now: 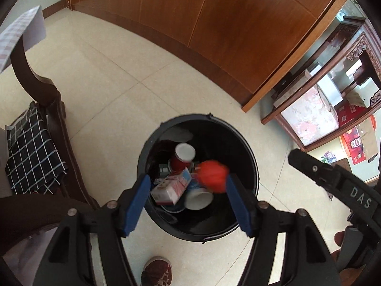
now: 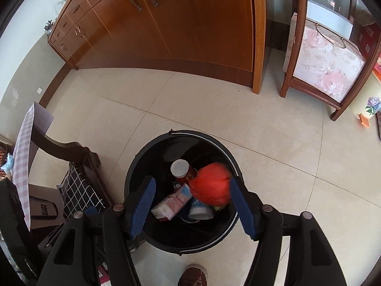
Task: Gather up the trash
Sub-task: 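Open both grippers to drop the carton and bag into the bin, then move both grippers back over the table toward the beige cloth and mask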
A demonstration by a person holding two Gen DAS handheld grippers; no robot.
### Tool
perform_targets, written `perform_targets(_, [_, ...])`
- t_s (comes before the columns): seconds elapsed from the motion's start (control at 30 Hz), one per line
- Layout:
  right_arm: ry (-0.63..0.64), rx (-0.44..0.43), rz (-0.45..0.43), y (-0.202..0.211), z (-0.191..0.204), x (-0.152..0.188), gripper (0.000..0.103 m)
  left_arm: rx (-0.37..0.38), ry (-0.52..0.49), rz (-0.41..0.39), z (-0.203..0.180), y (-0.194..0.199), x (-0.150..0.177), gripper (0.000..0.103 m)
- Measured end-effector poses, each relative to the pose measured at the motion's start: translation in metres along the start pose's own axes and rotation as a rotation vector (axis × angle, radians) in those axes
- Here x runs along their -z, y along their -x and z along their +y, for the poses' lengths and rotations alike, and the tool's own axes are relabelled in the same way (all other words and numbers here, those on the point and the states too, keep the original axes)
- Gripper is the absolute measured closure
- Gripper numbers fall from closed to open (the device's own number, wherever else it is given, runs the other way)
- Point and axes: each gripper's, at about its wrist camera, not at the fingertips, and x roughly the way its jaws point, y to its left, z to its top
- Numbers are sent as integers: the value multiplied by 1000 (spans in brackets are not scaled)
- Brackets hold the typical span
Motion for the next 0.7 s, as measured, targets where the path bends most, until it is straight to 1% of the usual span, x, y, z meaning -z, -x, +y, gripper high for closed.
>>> perform_targets(0.1, [-8, 1, -43, 17, -3, 1, 36, -10, -22, -38, -1, 16, -2, 35])
perform_targets(0.2, [-11, -17, -71, 36, 0, 3, 36, -17, -36, -68, -1, 34, -4, 35])
perform_targets(0.37, [28, -29, -125, 68, 13, 9, 36, -17, -34, -124, 4, 71, -5, 35])
perform_targets(0.53, [75, -65, -172, 95, 37, 15, 36, -24, -13, -188, 20, 106, -4, 35])
perform_targets(0.7, [138, -121, -192, 112, 71, 21, 36, -61, 23, -245, 42, 139, -3, 35])
